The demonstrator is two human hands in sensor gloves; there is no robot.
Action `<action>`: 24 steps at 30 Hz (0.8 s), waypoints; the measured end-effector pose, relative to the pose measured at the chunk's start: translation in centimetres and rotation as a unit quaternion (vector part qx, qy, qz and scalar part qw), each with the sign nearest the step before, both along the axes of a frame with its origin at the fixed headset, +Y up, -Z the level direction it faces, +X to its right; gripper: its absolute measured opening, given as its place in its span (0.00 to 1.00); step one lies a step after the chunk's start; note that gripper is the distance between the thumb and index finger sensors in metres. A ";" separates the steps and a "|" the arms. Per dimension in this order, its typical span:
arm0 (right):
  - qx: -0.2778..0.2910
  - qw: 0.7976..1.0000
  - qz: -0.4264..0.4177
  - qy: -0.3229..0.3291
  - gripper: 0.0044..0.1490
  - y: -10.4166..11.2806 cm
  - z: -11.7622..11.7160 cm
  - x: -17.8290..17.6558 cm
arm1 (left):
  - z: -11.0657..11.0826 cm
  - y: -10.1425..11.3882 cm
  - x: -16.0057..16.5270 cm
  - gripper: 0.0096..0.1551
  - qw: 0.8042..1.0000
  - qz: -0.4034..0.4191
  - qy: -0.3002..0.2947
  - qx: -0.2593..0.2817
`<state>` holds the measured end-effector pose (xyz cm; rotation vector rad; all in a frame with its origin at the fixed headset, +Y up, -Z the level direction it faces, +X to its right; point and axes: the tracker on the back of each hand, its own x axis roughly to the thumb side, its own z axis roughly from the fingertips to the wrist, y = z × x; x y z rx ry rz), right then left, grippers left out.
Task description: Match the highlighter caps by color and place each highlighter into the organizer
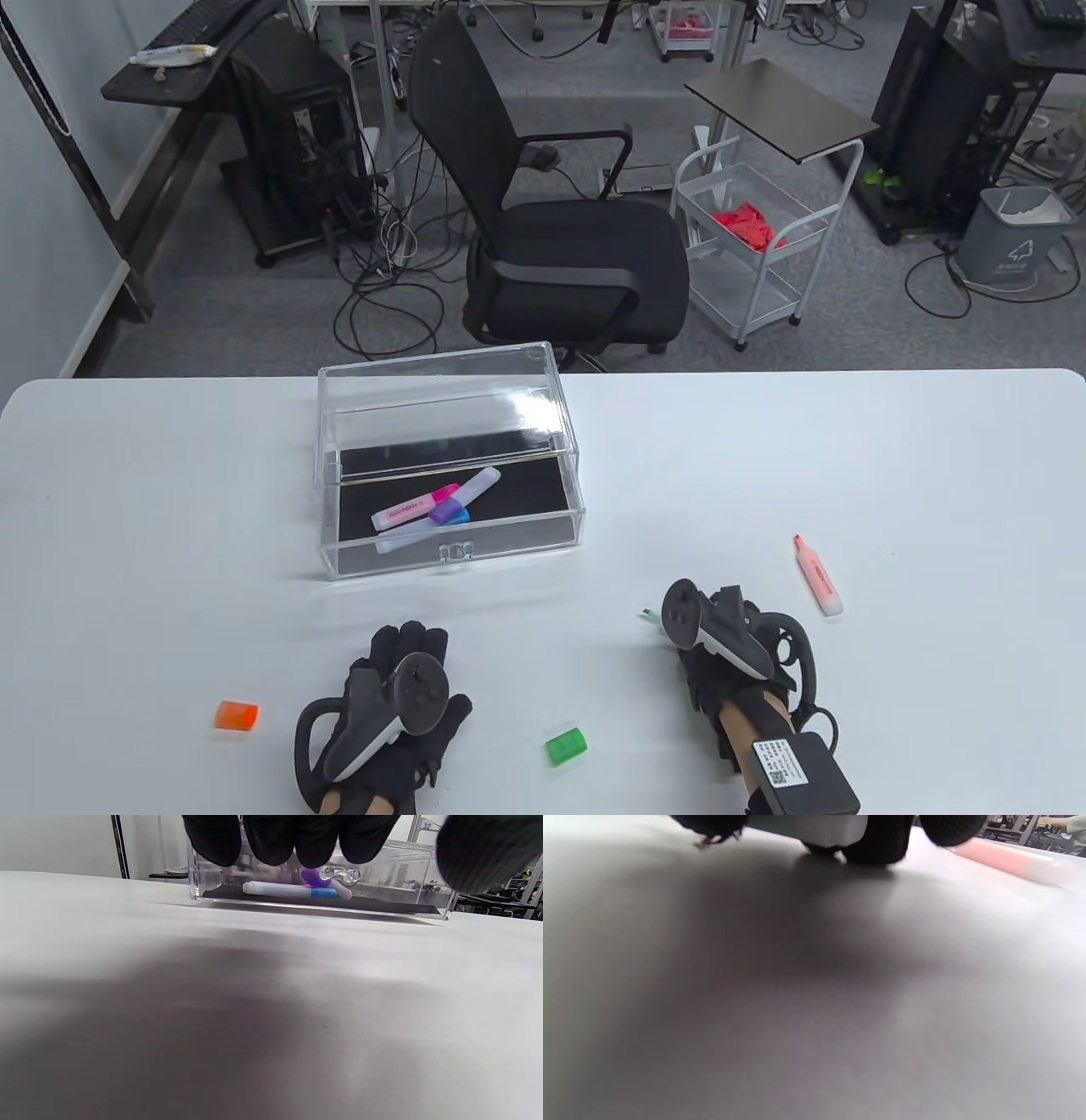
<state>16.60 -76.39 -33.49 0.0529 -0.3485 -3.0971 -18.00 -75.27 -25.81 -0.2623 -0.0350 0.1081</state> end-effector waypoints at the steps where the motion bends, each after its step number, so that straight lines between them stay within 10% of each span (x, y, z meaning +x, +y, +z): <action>1: 0.002 1.000 -0.022 0.000 0.38 0.4 0.2 0.2 | -0.1 -0.1 0.0 0.49 1.000 -0.001 0.001 -0.003; 16: 0.123 0.989 -0.080 0.035 0.35 4.2 5.0 -0.7 | -0.1 -0.5 0.3 0.50 1.000 -0.006 -0.005 -0.014; 24: 0.123 0.983 -0.132 0.029 0.33 2.9 5.5 -1.9 | -0.2 -0.8 0.0 0.50 1.000 -0.016 0.001 -0.022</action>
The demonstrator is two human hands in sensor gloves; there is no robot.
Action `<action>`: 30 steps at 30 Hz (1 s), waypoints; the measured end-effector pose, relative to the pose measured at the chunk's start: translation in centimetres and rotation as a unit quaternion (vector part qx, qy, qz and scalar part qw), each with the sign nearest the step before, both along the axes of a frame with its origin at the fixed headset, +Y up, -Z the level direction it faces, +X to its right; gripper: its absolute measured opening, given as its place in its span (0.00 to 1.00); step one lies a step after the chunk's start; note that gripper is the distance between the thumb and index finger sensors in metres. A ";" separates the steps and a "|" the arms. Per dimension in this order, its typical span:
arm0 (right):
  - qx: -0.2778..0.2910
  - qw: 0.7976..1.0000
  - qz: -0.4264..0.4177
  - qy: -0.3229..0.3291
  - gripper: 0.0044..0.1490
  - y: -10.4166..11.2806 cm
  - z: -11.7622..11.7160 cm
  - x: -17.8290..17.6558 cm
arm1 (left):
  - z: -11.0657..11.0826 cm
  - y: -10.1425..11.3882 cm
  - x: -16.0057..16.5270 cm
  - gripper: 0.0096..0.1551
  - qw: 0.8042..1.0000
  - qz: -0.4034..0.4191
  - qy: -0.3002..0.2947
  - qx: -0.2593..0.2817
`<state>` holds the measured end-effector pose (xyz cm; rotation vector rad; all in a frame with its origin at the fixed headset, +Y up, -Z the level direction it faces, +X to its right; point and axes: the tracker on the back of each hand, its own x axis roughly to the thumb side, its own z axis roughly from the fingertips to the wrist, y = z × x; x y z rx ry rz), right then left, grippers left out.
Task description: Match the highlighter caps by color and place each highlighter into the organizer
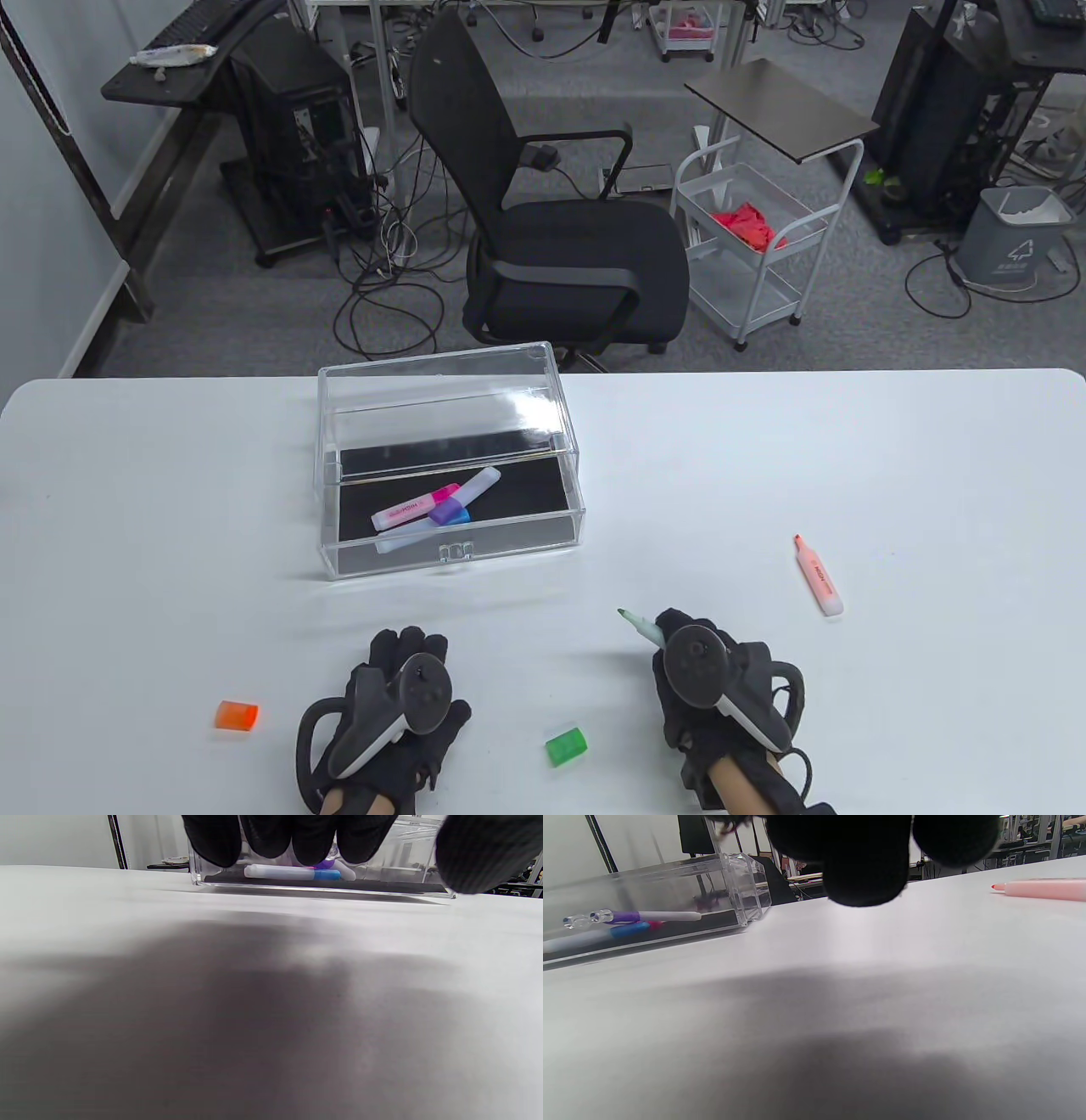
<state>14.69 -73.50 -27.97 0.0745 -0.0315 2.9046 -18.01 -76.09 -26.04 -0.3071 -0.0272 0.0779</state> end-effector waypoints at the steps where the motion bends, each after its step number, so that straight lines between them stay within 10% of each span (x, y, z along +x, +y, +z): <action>1: 0.005 1.000 -0.006 0.000 0.32 0.0 0.0 0.1 | 0.0 0.0 0.0 0.50 1.000 -0.001 0.002 -0.002; 30: 0.001 0.997 -0.073 -0.034 0.32 -0.3 -0.4 3.4 | 0.1 1.5 15.0 0.50 0.976 -0.075 -0.199 -0.052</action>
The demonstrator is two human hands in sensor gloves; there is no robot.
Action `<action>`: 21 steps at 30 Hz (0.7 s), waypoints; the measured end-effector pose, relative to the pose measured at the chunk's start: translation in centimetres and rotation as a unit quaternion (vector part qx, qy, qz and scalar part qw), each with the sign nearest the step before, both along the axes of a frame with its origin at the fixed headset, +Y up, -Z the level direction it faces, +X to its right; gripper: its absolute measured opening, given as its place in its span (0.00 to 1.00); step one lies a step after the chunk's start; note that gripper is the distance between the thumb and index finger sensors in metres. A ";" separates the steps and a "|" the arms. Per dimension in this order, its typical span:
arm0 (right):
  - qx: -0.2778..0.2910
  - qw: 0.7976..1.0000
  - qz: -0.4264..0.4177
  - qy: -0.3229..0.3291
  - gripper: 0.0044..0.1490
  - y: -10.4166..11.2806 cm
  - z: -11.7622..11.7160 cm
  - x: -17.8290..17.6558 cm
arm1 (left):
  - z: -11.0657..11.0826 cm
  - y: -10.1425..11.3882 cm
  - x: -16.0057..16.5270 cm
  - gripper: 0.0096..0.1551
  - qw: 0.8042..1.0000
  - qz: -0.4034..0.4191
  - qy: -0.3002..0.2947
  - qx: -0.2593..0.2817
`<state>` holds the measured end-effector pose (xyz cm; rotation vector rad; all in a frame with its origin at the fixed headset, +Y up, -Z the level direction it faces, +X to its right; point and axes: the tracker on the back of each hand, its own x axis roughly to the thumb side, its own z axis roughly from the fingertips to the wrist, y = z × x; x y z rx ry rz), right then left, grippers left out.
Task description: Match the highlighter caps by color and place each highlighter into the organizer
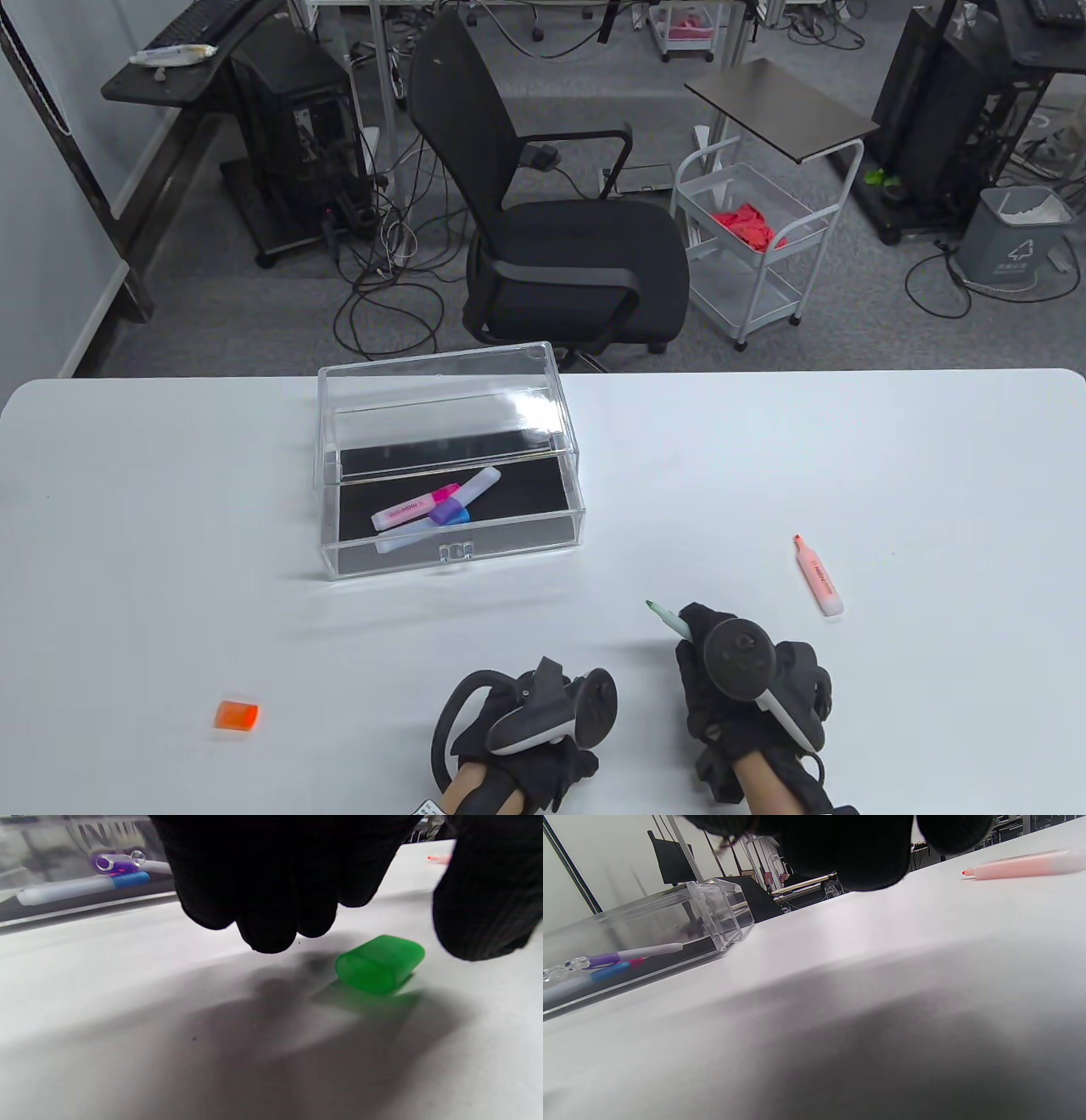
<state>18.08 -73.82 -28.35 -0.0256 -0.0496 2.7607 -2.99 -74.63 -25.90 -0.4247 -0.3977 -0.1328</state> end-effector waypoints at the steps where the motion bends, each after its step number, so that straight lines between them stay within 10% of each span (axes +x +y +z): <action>1: 0.000 1.000 0.000 0.000 0.32 0.0 0.0 0.0 | -0.1 -0.2 0.1 0.49 1.000 -0.005 -0.001 -0.002; 13: 0.000 1.000 0.003 0.002 0.32 0.0 -0.1 -0.1 | -0.2 -1.1 0.7 0.39 1.000 -0.022 -0.009 0.014; 21: -0.002 1.000 0.015 0.014 0.32 -0.1 0.0 -0.7 | -1.2 0.2 -3.6 0.31 0.981 0.170 0.088 0.020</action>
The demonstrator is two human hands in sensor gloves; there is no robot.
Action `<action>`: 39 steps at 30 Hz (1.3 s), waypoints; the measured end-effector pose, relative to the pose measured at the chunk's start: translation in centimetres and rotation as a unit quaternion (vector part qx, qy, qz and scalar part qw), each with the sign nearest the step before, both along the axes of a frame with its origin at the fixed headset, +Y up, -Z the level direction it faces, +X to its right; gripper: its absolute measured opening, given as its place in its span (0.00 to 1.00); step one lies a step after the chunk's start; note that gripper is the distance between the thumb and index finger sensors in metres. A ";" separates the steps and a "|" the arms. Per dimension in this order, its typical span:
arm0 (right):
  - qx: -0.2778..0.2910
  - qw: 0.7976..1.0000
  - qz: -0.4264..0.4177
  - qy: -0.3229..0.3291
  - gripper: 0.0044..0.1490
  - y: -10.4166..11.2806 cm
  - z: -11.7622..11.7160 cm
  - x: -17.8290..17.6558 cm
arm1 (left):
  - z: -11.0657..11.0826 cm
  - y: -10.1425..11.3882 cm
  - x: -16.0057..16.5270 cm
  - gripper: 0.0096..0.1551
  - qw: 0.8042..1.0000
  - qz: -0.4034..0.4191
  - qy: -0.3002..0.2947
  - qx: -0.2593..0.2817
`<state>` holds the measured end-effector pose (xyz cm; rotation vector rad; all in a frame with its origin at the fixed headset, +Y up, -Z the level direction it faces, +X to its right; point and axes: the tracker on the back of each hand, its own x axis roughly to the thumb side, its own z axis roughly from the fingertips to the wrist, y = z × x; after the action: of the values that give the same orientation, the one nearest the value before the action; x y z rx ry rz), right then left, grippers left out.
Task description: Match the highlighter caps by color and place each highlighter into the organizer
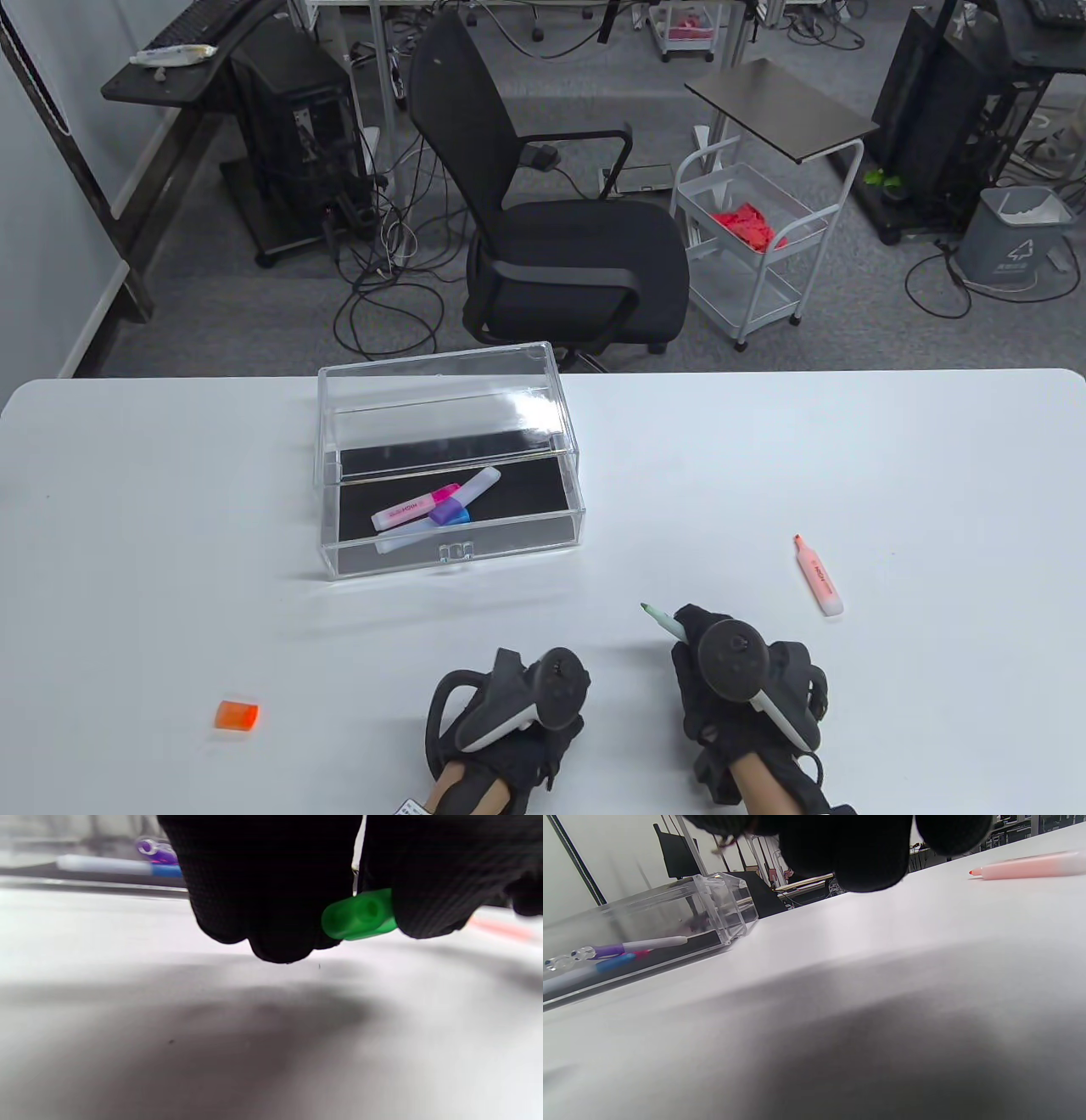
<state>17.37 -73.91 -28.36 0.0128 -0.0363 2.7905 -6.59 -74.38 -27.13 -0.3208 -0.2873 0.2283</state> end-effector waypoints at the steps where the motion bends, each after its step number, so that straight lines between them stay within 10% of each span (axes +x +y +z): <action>1: 0.000 1.000 0.000 0.004 0.32 0.0 0.0 -0.1 | -0.1 0.1 -0.6 0.31 1.000 0.024 0.012 -0.010; 25: 0.006 0.985 0.045 0.166 0.33 -0.4 2.5 -7.5 | -0.5 -2.2 -10.4 0.31 0.853 0.446 0.272 0.002; 39: 0.015 0.980 0.071 0.186 0.34 -0.7 3.2 -9.7 | -0.4 -2.2 -8.6 0.31 0.854 0.454 0.255 0.006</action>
<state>7.64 -74.64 -25.17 0.5647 0.0176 2.8786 -15.23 -76.58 -27.53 -0.0781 0.1138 1.2297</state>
